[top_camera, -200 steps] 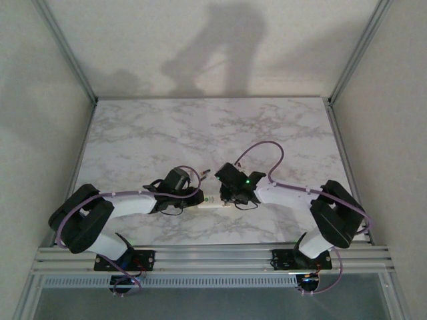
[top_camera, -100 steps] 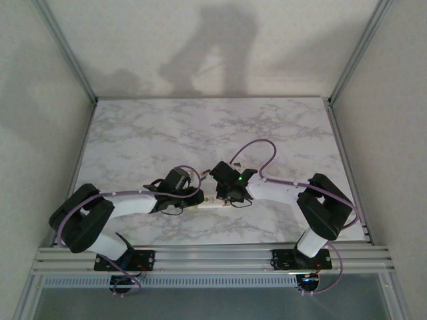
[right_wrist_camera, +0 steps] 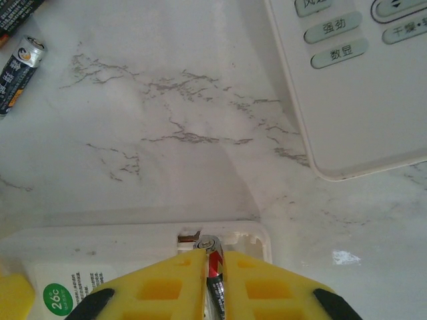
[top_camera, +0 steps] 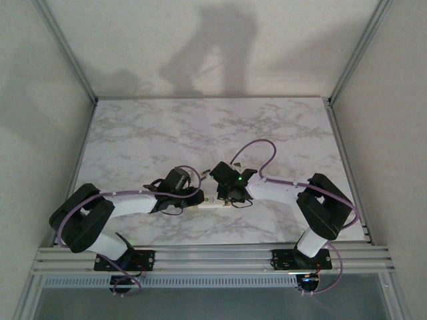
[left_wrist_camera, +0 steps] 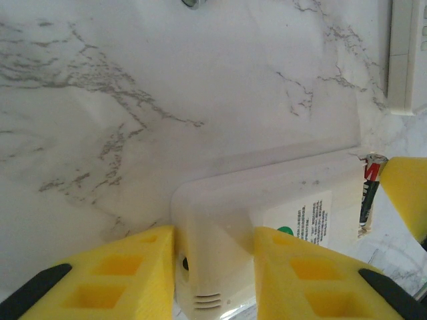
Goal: Load the batteries into the remote control
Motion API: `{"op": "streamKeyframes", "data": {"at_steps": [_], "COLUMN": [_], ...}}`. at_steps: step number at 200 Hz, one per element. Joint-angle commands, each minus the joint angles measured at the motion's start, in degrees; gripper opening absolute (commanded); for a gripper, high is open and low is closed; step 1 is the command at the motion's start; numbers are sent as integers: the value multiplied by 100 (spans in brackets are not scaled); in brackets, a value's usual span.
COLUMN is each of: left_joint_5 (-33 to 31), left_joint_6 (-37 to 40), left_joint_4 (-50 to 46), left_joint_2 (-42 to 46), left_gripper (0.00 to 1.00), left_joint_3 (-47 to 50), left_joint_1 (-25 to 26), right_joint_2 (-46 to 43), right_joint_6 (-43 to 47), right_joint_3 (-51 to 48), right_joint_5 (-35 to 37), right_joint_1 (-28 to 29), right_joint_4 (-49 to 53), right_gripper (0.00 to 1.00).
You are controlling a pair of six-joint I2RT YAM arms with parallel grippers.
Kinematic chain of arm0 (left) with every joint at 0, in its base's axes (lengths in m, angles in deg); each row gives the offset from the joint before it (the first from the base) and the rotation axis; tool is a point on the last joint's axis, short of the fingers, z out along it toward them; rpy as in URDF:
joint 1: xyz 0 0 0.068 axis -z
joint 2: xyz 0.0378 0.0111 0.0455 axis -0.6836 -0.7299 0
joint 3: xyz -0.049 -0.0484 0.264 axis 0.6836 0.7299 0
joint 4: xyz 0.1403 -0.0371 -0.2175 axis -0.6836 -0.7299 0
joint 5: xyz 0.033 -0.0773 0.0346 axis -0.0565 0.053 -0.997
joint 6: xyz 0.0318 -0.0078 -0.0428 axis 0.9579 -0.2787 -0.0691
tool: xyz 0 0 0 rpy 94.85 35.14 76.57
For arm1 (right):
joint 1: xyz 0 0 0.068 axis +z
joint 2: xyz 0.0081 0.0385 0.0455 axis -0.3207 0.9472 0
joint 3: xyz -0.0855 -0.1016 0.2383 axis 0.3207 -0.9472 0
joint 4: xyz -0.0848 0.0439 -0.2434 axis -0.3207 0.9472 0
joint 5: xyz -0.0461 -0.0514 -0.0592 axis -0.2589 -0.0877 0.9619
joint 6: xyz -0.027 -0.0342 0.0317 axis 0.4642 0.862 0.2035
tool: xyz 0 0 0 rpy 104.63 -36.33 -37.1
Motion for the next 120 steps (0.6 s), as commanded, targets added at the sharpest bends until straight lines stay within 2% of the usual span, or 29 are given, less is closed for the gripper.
{"op": "streamKeyframes", "data": {"at_steps": [1,80,120], "left_joint_5": [133,138,148], "left_joint_6": [102,104,101], "left_joint_4": [-366,-370,-354], "left_joint_2": [-183,-177,-180], "left_gripper": [34,34,34], "left_joint_3": [18,-7,-7], "left_joint_1": [131,132,134], "right_joint_2": [137,119,92], "right_joint_6": [55,-40,-123], "right_joint_3": [48,-210,-365], "right_joint_5": [86,-152,-237], "right_joint_1": [-10,7,7], "right_joint_4": [119,87,-19], "right_gripper": [15,17,14]}}
